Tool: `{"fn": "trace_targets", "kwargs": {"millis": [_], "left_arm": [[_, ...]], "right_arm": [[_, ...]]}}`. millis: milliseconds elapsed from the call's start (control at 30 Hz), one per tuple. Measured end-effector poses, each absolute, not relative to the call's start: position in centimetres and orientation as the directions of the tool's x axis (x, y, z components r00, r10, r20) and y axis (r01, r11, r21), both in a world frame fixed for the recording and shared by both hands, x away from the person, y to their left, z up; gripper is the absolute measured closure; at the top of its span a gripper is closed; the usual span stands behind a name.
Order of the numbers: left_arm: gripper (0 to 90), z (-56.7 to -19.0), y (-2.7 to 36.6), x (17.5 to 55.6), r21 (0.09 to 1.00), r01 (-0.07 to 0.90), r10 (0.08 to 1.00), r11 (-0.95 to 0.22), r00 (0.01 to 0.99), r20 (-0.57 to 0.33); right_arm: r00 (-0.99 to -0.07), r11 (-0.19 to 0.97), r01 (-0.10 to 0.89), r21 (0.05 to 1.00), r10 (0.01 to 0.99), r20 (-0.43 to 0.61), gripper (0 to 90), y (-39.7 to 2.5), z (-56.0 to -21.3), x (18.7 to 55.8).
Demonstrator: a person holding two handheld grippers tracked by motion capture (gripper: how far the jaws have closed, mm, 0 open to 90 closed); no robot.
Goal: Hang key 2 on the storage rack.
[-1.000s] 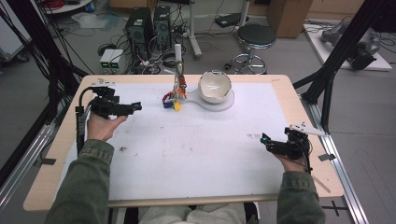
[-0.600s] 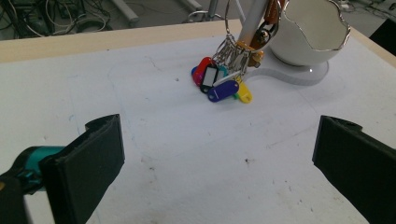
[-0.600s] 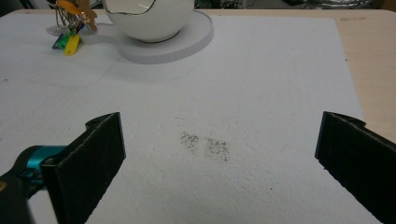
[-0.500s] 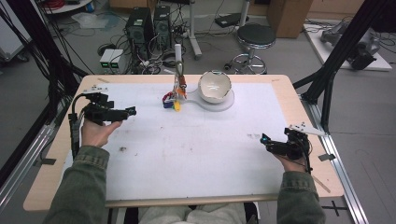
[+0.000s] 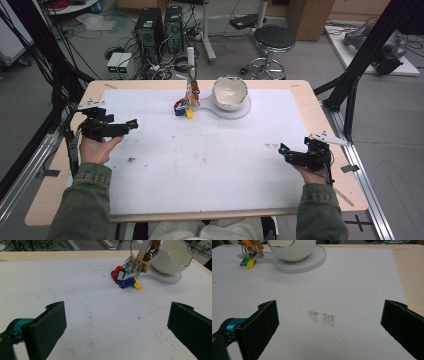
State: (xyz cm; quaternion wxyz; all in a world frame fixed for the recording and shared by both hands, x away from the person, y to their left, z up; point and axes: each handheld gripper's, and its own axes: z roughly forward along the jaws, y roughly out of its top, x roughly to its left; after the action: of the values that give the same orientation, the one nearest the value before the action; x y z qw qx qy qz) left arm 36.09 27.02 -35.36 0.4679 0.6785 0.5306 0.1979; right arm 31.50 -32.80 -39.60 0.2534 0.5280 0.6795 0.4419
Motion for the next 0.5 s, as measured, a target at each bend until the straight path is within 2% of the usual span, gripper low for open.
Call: {"fn": "trace_targets", "kwargs": {"millis": [500], "left_arm": [[2.7, -37.0, 28.3, 34.0, 0.869, 0.493, 0.933, 0.036, 0.294, -0.206]], "right_arm": [[-0.317, 0.054, 0.497, 0.866, 0.940, 0.123, 0.6, -32.9, -39.7, 31.5]]}}
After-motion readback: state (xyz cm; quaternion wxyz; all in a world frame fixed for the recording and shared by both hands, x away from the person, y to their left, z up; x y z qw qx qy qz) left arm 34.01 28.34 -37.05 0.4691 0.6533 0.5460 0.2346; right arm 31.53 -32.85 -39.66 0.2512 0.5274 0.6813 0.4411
